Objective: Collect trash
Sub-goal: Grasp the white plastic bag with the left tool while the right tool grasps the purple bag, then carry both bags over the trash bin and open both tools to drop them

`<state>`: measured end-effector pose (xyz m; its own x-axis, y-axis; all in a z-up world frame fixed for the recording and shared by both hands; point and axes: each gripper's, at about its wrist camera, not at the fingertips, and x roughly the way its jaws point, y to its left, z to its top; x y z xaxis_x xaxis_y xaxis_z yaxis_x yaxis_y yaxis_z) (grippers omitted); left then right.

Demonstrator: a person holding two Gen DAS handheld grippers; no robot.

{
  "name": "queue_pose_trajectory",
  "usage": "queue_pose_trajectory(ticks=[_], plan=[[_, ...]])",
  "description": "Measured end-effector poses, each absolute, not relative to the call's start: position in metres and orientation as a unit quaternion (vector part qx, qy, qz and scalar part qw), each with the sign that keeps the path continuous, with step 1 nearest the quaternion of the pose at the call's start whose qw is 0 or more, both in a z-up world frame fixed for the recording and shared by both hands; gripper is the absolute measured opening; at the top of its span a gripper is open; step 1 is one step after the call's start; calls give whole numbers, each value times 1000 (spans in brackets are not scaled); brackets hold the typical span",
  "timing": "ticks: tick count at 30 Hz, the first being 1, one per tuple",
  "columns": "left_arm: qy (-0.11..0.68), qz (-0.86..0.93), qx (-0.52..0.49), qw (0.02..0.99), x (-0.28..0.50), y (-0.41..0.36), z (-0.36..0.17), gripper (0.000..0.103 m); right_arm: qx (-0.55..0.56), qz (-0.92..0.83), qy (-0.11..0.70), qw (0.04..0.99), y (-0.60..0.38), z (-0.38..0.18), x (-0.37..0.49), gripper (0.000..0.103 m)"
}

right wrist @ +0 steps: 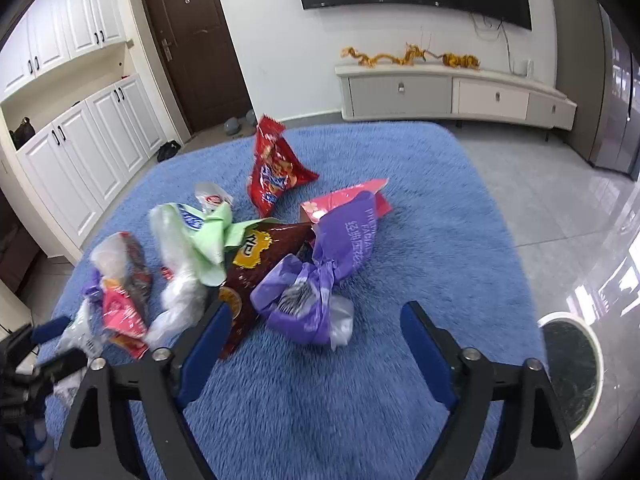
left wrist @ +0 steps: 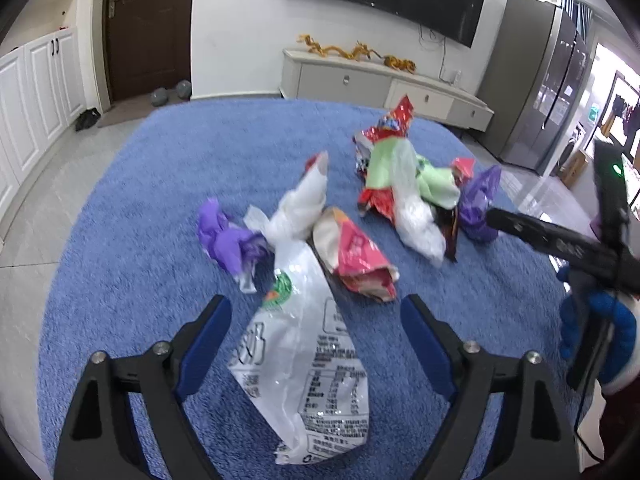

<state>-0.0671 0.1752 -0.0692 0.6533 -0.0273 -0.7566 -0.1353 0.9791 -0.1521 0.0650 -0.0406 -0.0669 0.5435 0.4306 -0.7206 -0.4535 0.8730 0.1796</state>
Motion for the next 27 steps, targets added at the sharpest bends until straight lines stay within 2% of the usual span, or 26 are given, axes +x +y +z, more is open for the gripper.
queue_pose_trajectory(ticks=[3,5,7,10,16,27], plan=[[428,30,-98,898,-67,174,-76,70,-15,254,419,871,-38,-78,75,68],[431,32,-95,897,-69,174,-76,59,-2,267,431,862,-41,-84,79,54],[433,37,-99,895,-70,176,-76,44,4,277,428,860,-45,-85,75,52],[434,33,-109,894,-76,178,-75,35,8,288,420,860,-51,-81,65,50],[424,23,-94,900,-87,168,-70,27,17,297,403,866,-80,-68,36,49],[393,-50,-44,917,-67,116,-27,26,64,263,384,883,-151,-56,5,49]])
